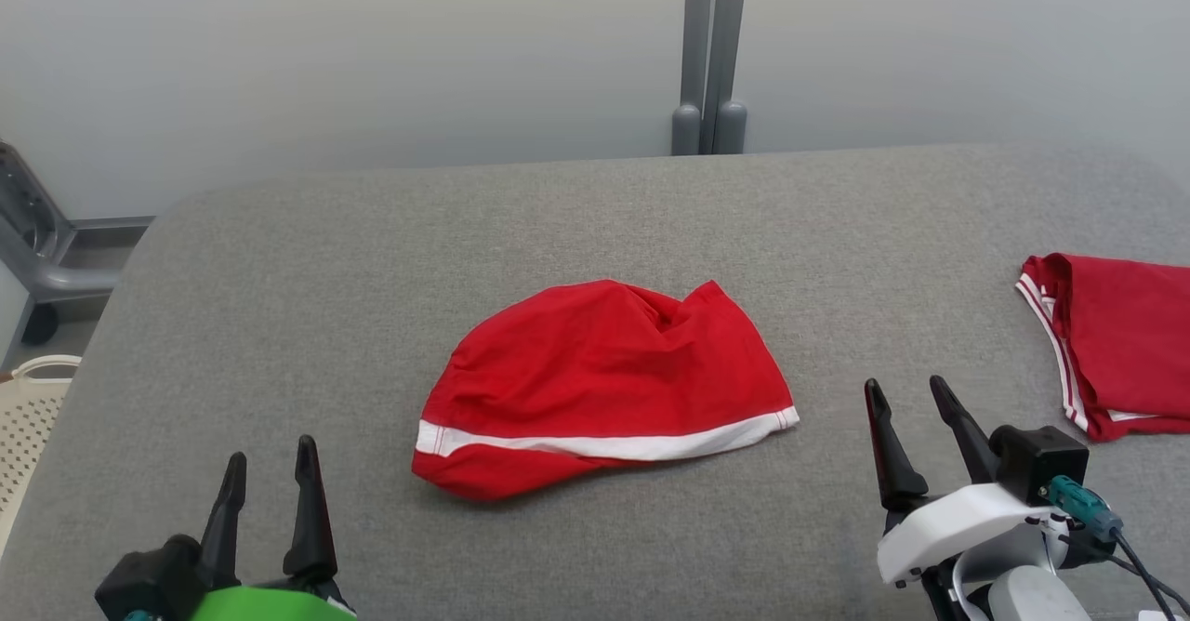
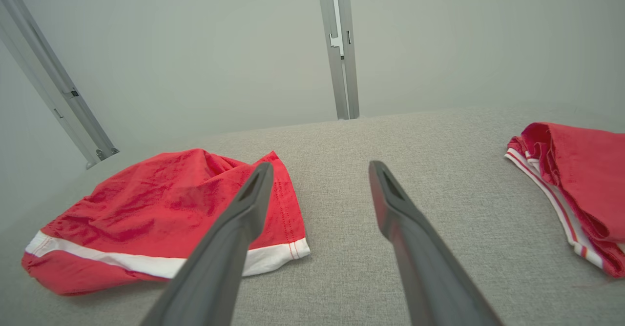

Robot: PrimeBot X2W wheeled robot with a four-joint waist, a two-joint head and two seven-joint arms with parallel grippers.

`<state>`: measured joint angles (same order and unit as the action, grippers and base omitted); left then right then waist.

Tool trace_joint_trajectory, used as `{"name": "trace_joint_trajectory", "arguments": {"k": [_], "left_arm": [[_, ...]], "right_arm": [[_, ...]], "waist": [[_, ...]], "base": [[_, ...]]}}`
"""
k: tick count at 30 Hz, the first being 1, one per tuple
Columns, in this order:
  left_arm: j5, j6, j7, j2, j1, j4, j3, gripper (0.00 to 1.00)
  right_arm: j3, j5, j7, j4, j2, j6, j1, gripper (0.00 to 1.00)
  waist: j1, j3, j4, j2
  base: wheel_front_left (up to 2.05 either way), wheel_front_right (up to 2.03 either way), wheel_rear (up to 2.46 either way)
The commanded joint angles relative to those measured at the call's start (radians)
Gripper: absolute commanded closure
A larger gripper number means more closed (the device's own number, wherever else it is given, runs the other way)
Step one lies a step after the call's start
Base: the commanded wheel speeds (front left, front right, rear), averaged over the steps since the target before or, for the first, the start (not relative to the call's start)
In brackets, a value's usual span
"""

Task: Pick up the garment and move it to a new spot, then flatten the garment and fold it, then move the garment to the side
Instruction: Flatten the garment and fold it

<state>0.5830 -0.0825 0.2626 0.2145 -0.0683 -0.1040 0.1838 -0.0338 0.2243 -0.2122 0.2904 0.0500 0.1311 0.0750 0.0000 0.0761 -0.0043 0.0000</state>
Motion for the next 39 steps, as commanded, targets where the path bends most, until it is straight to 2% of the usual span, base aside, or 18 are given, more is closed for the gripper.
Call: {"name": "trace_joint_trajectory", "arguments": {"k": [1,5,9,13,34,39], "left_arm": [[-0.026,0.024,0.003,-0.012,-0.027,-0.004,-0.017,0.0],[-0.089,0.077,0.003,-0.025,-0.067,-0.025,-0.04,0.0],[-0.148,0.1,0.003,-0.024,-0.095,-0.055,-0.034,0.0],[-0.189,0.101,0.003,-0.019,-0.113,-0.081,-0.022,0.0],[-0.219,0.154,0.003,-0.045,-0.087,-0.157,-0.048,0.0],[-0.221,0.149,-0.014,-0.037,-0.055,-0.168,-0.039,0.0]], "right_arm": [[-0.003,0.002,-0.012,0.009,0.001,-0.001,-0.006,0.0],[-0.009,-0.012,-0.022,0.025,0.002,-0.001,-0.018,0.0],[-0.009,-0.04,-0.027,0.041,0.001,-0.001,-0.032,0.0],[-0.004,-0.067,-0.022,0.048,0.001,-0.001,-0.047,0.0],[0.012,-0.093,0.001,0.042,0.001,-0.001,-0.066,0.0],[0.003,-0.115,0.017,0.032,0.001,-0.001,-0.04,0.0]], "waist": [[0.0,0.017,0.018,0.0],[0.0,0.027,0.025,0.0],[0.0,0.034,0.024,0.0],[0.0,0.037,0.016,0.0],[0.0,0.026,-0.006,0.0],[0.0,0.019,-0.003,0.0]], "base": [[0.0,0.0,0.0],[0.0,0.0,0.0],[0.0,0.0,0.0],[0.0,0.0,0.0],[0.0,0.0,0.0],[0.0,0.0,0.0]]}}
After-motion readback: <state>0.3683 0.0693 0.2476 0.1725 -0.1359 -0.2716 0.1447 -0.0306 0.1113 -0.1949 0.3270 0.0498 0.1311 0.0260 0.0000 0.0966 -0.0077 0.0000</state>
